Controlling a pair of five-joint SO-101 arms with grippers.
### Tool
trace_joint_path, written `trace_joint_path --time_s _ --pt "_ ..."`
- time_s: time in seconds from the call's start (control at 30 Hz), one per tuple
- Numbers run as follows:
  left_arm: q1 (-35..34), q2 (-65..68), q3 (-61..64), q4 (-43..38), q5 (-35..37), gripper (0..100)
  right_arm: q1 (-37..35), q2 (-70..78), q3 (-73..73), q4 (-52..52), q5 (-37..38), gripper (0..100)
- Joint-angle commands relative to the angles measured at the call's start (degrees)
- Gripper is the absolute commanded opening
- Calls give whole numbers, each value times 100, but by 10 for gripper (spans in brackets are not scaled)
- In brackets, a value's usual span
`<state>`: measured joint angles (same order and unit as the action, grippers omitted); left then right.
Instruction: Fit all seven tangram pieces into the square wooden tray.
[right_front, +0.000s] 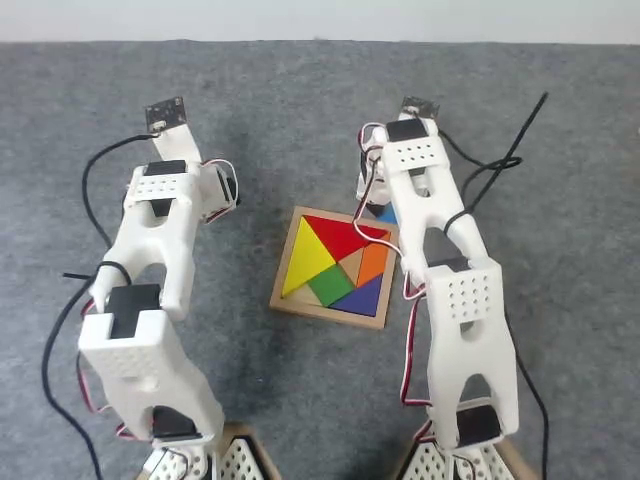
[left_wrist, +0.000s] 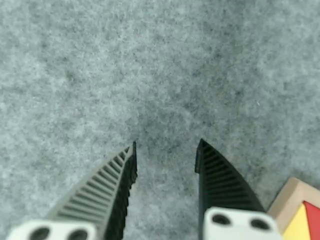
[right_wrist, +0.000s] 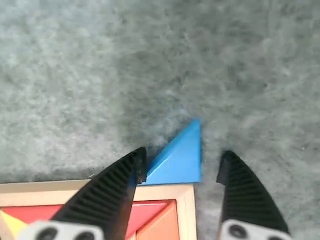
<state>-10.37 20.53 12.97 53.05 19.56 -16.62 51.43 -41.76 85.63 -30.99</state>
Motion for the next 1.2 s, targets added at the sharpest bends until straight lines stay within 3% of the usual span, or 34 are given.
trace_joint_path --time_s 0.0,0.1,0.5,0.67,0.87,1.17 --pt "9 -422 -127 0 -53 192 -48 -40 -343 57 -26 132" --pt "9 -422 -127 0 -53 192 -4 -22 -343 -180 -9 81" --pt "9 -422 -127 9 -53 192 180 -22 -545 -637 501 75" --pt "9 -422 -127 0 -53 192 84 -75 -765 -145 475 93" --pt "9 -422 -127 0 -53 192 -127 -84 -1037 312 466 192" --pt "9 -422 -127 9 -53 192 -479 22 -1108 998 510 197"
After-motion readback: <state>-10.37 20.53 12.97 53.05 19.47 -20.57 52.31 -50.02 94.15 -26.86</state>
